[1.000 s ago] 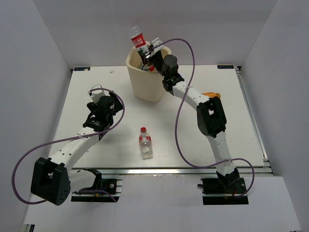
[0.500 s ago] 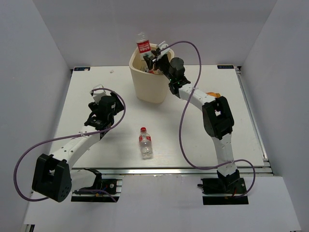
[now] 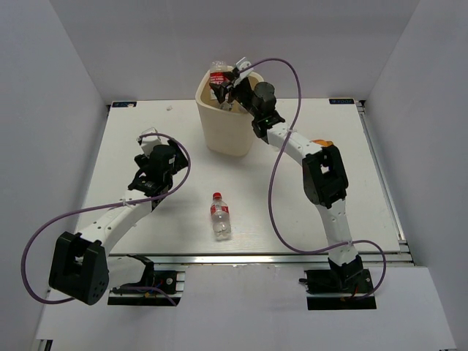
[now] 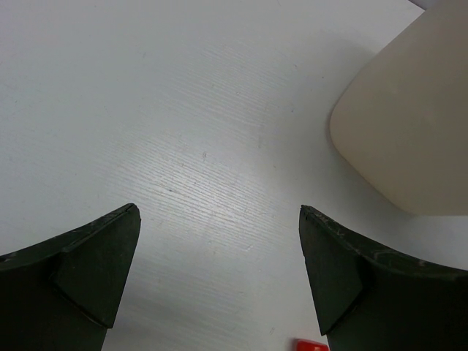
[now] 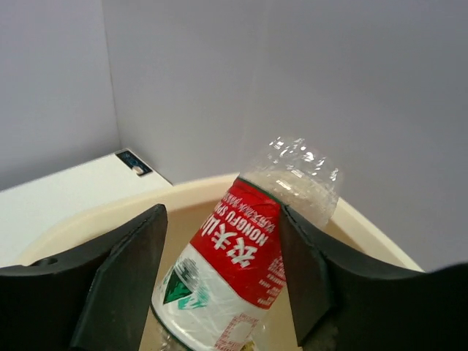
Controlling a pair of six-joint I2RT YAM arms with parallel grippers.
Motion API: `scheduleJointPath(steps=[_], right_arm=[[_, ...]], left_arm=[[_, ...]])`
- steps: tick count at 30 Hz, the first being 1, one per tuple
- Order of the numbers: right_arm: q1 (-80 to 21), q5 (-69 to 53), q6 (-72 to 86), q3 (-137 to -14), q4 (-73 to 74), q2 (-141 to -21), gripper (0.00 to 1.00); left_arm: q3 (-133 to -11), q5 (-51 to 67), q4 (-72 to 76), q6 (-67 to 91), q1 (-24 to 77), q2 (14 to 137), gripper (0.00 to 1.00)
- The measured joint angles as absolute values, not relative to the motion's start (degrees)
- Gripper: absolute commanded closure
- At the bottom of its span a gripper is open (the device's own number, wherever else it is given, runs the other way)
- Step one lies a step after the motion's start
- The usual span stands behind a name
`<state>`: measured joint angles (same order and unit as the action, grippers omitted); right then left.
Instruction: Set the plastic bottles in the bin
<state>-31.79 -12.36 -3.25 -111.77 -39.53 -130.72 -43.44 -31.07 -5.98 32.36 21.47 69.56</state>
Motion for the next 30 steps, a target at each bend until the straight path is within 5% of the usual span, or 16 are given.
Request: scheduleJointPath(steps=[10, 30], right_arm=[[-31.38, -6.35, -1.98, -101.73, -38.87, -123.35, 0.11], [-23.38, 9.37, 2.48, -79.26, -31.33, -98.13, 0.1]], left_arm=[[-43.44, -28.1, -6.11, 32.47, 21.47, 69.54, 0.02], [-43.42, -2.02, -12.88, 36.12, 26.04, 70.57, 0.02]])
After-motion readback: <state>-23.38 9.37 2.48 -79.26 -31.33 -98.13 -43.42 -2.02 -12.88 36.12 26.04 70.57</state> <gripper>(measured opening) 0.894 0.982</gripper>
